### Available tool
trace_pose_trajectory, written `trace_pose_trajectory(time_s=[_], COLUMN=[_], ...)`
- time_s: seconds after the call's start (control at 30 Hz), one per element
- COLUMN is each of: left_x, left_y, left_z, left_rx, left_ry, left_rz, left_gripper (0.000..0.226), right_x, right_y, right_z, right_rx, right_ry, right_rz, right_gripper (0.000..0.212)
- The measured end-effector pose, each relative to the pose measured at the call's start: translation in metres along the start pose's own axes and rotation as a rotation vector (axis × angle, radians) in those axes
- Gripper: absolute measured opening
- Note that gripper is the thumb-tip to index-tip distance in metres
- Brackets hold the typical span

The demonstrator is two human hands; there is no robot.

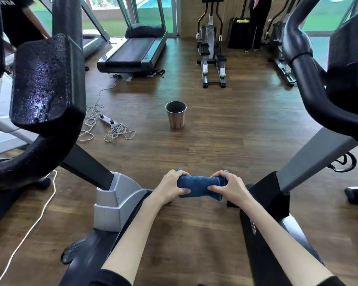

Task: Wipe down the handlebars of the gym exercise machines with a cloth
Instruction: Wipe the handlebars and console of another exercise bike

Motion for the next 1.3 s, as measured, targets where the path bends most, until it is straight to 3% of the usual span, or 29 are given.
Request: trace_pose_trajectory(time_s=[0.13, 0.23, 0.4, 0.53, 0.63, 0.8, 1.03, 1.2, 1.3], left_x=[-0.007, -0.014, -0.020, -0.025, -0.025, -0.032, -0.046, -0.055, -0.063], left_y=[-0.002, -0.004, -0.004, -0.004, -0.004, 0.000, 0.009, 0.017, 0.026], left_z=[-0.001, -0.004, -0.017, -0.033, -0.043, -0.042, -0.036, -0.025, -0.026], left_rx=[0.015, 0.056, 0.146, 0.187, 0.199, 0.192, 0.136, 0.025, -0.018], left_ry=[-0.019, -0.089, -0.016, 0.029, 0.026, 0.009, -0.214, -0.225, -0.181], left_rz=[-0.033, -0.059, -0.017, -0.003, 0.004, -0.028, -0.189, -0.300, -0.386], left_gripper=[0.032, 0.030, 0.019, 0.023, 0.016, 0.024, 0.030, 0.052, 0.052], right_x=[-0.004, -0.006, 0.001, 0.013, 0.026, 0.029, 0.038, 0.039, 0.033], right_y=[-0.001, -0.001, 0.005, 0.012, 0.014, 0.012, 0.007, 0.005, 0.005], right_z=[0.001, 0.005, 0.015, 0.033, 0.047, 0.054, 0.057, 0.051, 0.050], right_rx=[-0.010, -0.062, -0.155, -0.189, -0.267, -0.361, -0.261, -0.127, -0.088], right_ry=[0.066, 0.140, 0.133, 0.070, 0.189, 0.092, -0.042, -0.252, -0.303], right_rz=[-0.019, 0.010, 0.210, 0.300, 0.261, 0.107, 0.234, 0.270, 0.215], right_gripper=[0.023, 0.020, 0.024, 0.058, 0.084, 0.059, 0.055, 0.027, 0.018])
Point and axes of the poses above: each hand's wrist, its own y-axis away from the middle knuckle, its own x-axis out of the palm, z = x × y, the point moved 8 cm from there along -y, towards the middle knuckle
